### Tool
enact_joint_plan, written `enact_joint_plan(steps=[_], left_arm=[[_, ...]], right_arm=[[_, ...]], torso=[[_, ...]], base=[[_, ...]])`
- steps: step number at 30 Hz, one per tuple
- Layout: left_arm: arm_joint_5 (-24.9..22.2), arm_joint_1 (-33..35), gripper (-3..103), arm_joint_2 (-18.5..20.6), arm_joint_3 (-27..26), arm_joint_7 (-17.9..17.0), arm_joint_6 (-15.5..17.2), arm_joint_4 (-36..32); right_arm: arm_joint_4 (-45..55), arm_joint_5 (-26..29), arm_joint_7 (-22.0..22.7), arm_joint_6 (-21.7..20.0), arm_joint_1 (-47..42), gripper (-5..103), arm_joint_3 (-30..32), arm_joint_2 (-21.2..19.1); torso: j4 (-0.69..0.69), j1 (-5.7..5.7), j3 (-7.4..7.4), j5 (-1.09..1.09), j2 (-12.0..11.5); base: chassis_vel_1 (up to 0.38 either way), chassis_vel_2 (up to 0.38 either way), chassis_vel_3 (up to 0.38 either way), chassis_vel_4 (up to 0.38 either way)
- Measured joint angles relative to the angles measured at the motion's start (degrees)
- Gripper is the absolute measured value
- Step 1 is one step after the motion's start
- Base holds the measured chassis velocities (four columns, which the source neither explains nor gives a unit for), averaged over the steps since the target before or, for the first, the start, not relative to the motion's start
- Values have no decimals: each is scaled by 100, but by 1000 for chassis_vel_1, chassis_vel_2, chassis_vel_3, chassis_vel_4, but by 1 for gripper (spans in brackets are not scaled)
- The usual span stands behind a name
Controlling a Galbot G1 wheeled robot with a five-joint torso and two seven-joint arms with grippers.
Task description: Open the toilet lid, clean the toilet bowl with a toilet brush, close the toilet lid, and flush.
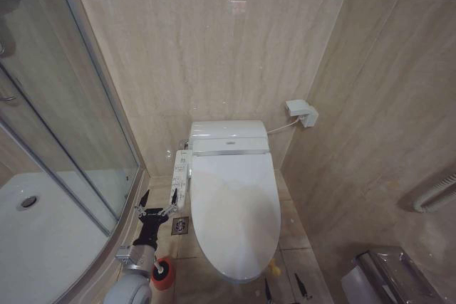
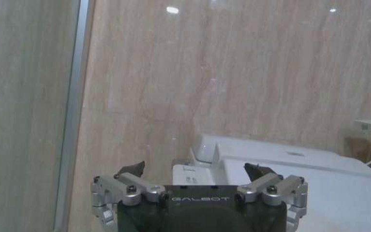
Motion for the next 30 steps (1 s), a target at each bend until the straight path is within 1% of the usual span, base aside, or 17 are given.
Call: enact_joint_plan(steps=[8,10,16,17,23,24,30], left_arm=[[2,-57,100,-19,37,0,0,61],[-2,-75,100,-8,39,0,1,78],[-18,-109,100,11,41,0,2,106],[-20,-114,100,12,45,0,3,112],[-34,-150,100,22,57,-2,7,141],[-37,-160,100,23,57,-3,8,145],[-45,-177,100,19,75,-5,13,155]], right_arm=[[-280,117,-84,21,284,100,62,65],[-341,126,-94,25,344,102,56,93],[-398,156,-116,35,380,102,51,121],[-413,160,-126,41,383,79,50,129],[-482,170,-169,78,400,79,39,165],[-475,170,-176,83,386,52,30,166],[-428,169,-195,98,311,52,1,182]], torso=[[0,0,0,0,0],[0,0,0,0,0],[0,0,0,0,0],[0,0,0,0,0],[0,0,0,0,0],[0,0,0,0,0],[0,0,0,0,0]], base=[[0,0,0,0],[0,0,0,0],[0,0,0,0],[0,0,0,0],[0,0,0,0],[0,0,0,0],[0,0,0,0]])
